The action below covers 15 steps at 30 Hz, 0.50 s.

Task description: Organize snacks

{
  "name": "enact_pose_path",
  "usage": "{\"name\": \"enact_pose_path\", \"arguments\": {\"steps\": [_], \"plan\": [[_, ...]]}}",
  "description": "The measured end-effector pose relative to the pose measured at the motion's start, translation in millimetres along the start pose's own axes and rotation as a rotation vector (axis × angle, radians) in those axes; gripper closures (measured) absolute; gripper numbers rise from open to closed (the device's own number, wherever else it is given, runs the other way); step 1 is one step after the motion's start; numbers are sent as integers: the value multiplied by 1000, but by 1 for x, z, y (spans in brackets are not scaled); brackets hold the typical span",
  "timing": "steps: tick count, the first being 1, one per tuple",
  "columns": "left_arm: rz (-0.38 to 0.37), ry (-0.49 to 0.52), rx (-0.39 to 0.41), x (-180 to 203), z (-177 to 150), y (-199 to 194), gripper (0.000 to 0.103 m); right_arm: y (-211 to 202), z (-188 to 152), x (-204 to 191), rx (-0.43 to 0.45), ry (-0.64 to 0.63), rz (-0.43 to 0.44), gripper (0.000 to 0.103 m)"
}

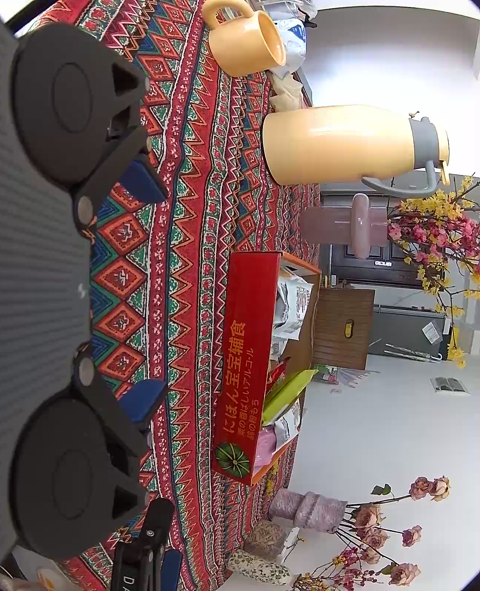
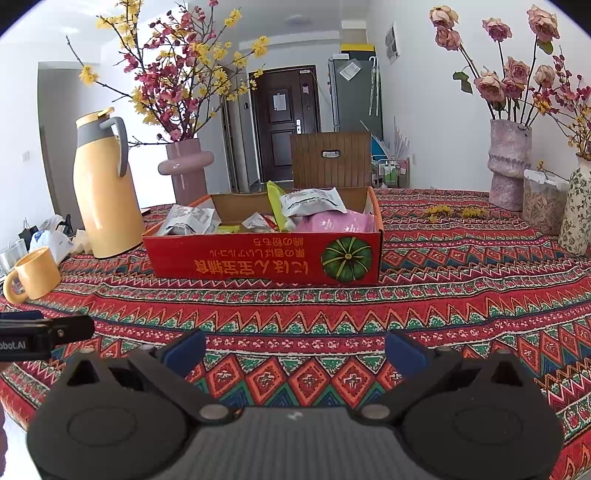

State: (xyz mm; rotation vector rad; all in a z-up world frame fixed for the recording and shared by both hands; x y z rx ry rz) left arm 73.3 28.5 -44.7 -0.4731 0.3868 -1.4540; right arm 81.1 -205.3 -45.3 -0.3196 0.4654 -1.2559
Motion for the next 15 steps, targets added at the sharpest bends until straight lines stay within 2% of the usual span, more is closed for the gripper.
{"name": "enact_pose_path", "arguments": {"steps": [15], "plan": [[-1,2,1,1,0,-1,0,0,1,0,-1,0,0,0]]}}
Point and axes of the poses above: each gripper's, at about its wrist camera, not at the fingertips, and y roughly the way its jaws point, x to its right, z to its top, the point moved 6 cm from there along y, roughly the way its jaws point, and after that the axes turned 4 degrees about z, right-handed, at the moved point
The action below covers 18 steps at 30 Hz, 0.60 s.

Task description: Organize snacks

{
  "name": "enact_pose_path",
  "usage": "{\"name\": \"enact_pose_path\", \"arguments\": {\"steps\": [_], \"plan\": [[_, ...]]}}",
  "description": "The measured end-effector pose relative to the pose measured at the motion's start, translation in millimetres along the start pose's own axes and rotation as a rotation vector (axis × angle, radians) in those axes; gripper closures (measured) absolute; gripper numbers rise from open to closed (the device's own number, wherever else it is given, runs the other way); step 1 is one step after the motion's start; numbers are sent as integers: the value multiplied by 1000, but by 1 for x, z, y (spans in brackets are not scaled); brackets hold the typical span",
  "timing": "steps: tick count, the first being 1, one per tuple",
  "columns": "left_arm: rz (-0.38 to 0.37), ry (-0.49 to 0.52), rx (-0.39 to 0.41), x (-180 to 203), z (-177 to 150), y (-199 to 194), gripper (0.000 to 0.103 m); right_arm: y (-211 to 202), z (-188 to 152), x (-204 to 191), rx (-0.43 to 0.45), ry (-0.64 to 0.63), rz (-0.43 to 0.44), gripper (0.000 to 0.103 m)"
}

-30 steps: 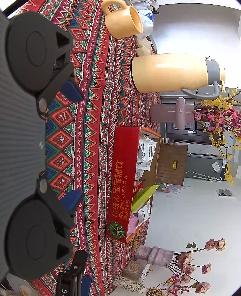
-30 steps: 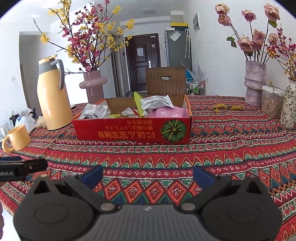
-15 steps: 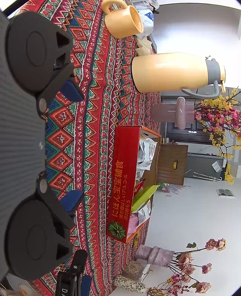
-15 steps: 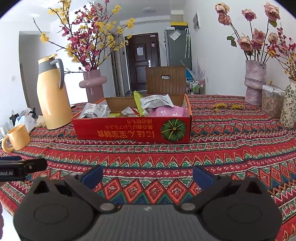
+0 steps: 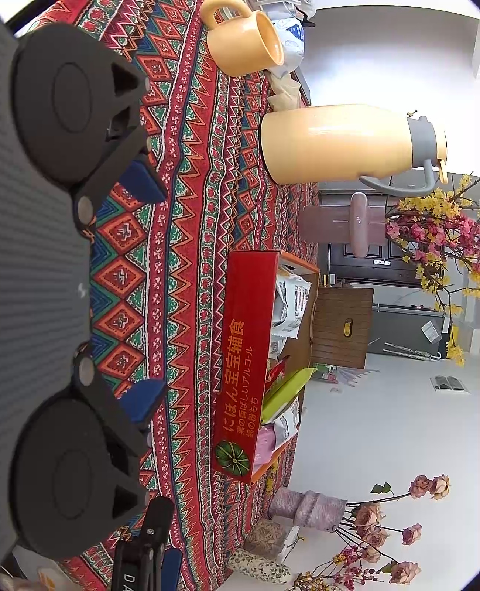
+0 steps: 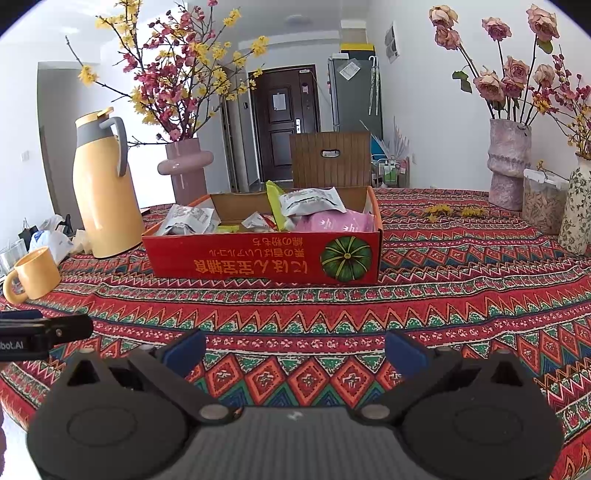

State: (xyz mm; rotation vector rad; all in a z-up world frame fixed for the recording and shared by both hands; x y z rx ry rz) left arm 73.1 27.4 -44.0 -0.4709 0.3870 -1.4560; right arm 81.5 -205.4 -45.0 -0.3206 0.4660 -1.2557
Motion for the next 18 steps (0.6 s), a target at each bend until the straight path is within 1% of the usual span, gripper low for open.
{"name": "enact_pose_path", "arguments": {"steps": [18], "plan": [[-2,3,4,0,0,0,0,-1,-1,-1,-1,1,0,0]]}}
Point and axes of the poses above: each gripper's, at about its wrist camera, not at the fingertips, and y roughly the way its jaws point, x to its right, z to its top, the point moved 6 cm from there along y, roughly the way its jaws point, and after that the axes turned 4 degrees about z, right-handed, at the moved point
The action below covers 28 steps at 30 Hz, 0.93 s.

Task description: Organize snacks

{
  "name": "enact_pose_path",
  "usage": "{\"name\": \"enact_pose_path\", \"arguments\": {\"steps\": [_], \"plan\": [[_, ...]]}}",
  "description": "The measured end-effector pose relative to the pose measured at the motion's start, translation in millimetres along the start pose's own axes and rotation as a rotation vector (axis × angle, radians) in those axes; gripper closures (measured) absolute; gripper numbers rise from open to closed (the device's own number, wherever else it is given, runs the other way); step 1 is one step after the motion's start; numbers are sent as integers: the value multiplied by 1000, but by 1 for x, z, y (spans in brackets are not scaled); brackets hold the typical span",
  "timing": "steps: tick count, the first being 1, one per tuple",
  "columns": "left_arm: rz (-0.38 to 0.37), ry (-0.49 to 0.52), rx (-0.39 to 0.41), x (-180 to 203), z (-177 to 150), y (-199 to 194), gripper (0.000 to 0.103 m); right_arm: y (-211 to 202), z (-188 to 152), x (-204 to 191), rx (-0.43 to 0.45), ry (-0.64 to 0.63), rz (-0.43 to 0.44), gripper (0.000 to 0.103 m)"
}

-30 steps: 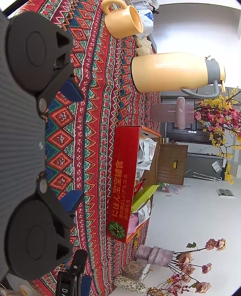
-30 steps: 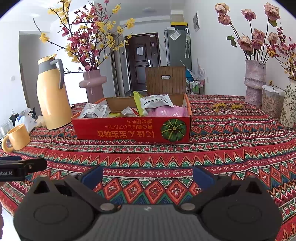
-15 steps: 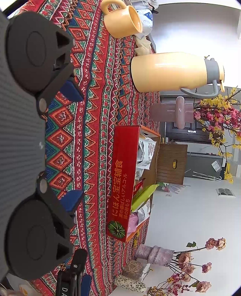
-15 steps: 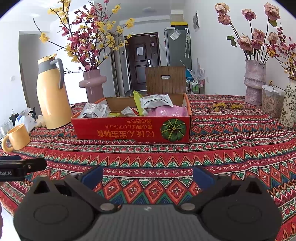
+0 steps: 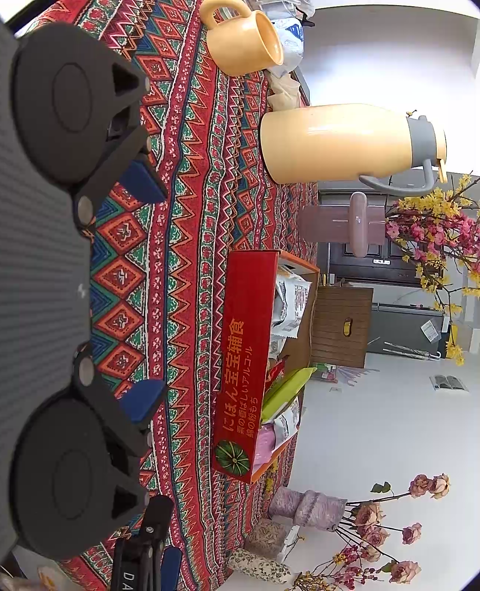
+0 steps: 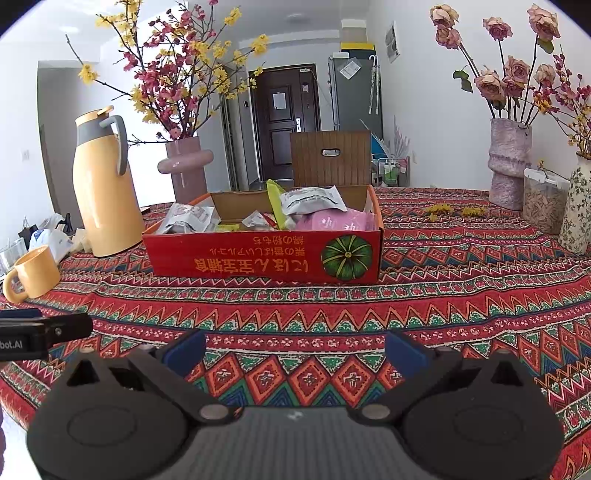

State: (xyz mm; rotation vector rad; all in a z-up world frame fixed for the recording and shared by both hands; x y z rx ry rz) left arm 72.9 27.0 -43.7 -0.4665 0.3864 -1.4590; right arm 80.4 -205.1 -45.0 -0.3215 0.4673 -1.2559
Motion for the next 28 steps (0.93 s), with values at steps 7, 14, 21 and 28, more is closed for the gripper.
{"name": "enact_pose_path", "arguments": {"steps": [7,14,21,28], "plan": [[0,1,0,0,0,0,0,-1,-1,0,-1,0,0,0],[-3,5,2,1,-1,1,0,-1,-2,0,-2,0,0,0],[-13,4,11,1,-1,-1,0,-4,-8,-1,-4,2,-1,0],[-16,5,9,1,0,0,0,-1,-7,0,-8,2,0,0]]}}
Point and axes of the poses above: each gripper's, at about its wrist camera, not at the fingertips, and y roughly the way its jaws point, x to its right, z to its top, the point moved 6 cm from there along y, roughly the way its jaws point, and after that the axes turned 4 degrees about z, right-handed, at the moved point
